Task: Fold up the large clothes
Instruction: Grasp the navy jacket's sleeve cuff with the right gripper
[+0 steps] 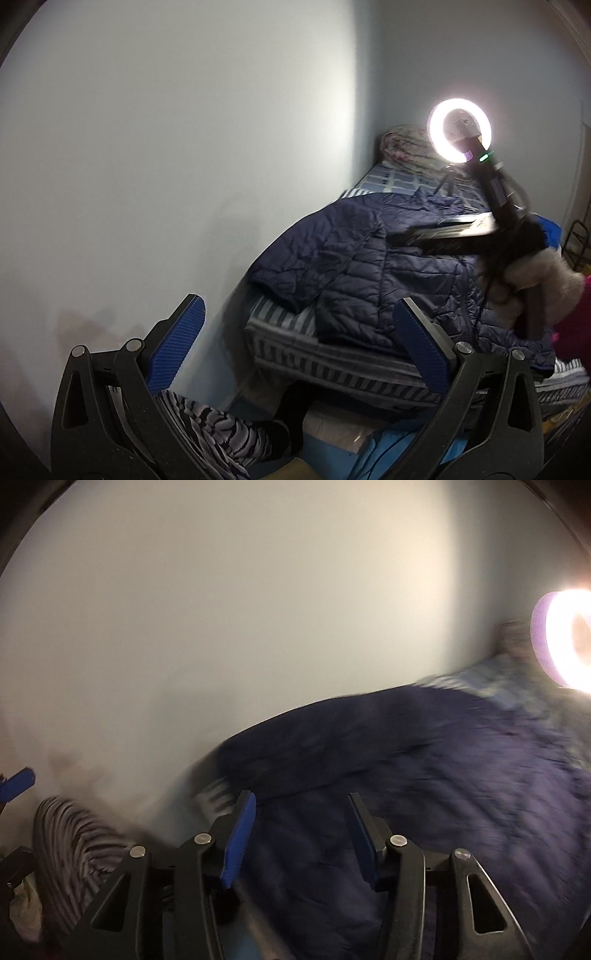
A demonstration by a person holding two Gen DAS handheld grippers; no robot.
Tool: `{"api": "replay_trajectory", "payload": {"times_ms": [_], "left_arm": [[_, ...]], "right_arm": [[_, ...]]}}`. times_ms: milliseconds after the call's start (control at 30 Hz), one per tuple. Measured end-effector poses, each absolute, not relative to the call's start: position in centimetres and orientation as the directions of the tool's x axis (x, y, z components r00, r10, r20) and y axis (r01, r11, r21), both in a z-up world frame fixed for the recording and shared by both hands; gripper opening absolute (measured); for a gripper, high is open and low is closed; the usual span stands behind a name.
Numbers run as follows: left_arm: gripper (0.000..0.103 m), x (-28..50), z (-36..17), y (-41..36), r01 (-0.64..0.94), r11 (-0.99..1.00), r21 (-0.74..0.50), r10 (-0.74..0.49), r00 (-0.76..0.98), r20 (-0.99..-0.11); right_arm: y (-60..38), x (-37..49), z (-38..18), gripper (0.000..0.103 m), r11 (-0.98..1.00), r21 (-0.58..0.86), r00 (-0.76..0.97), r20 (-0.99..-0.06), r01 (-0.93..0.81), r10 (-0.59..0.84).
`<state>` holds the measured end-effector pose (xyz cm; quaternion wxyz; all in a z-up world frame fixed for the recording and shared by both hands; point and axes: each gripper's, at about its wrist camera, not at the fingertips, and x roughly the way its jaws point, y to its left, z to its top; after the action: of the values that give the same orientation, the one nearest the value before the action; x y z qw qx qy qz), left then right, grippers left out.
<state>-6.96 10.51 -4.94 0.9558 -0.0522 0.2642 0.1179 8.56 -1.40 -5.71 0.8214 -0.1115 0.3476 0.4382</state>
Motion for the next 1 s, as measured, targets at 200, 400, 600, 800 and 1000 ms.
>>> {"api": "replay_trajectory", "payload": {"times_ms": [200, 400, 600, 800, 1000], "left_arm": [[0.103, -7.0, -6.4, 12.8, -0.306, 0.950, -0.059, 0.222, 0.797, -0.561], [0.103, -6.8, -7.6, 14.4, -0.333, 0.941, -0.067, 0.233, 0.777, -0.585], [0.103, -5.9, -8.3, 15.0, -0.345, 0.936, -0.065, 0.238, 0.761, -0.604], [0.103, -5.1, -8.6, 15.1, -0.349, 0.935, -0.055, 0.245, 0.753, -0.610], [0.103, -4.4, -8.2, 14.4, -0.330, 0.943, -0.045, 0.236, 0.758, -0.608]], "right_arm": [[6.4, 8.3, -11.2, 0.049, 0.458, 0.132, 0.217, -0.745, -0.879, 0.630], [12.7, 9.7, -16.9, 0.047, 0.421, 0.136, 0.151, -0.801, -0.897, 0.579], [15.9, 10.6, -20.5, 0.045, 0.412, 0.119, 0.134, -0.834, -0.903, 0.535], [17.1, 11.2, -22.9, 0.041, 0.429, 0.074, 0.159, -0.862, -0.900, 0.482], [16.0, 13.0, -21.8, 0.004, 0.464, 0.127, 0.150, -0.845, -0.877, 0.513]]}}
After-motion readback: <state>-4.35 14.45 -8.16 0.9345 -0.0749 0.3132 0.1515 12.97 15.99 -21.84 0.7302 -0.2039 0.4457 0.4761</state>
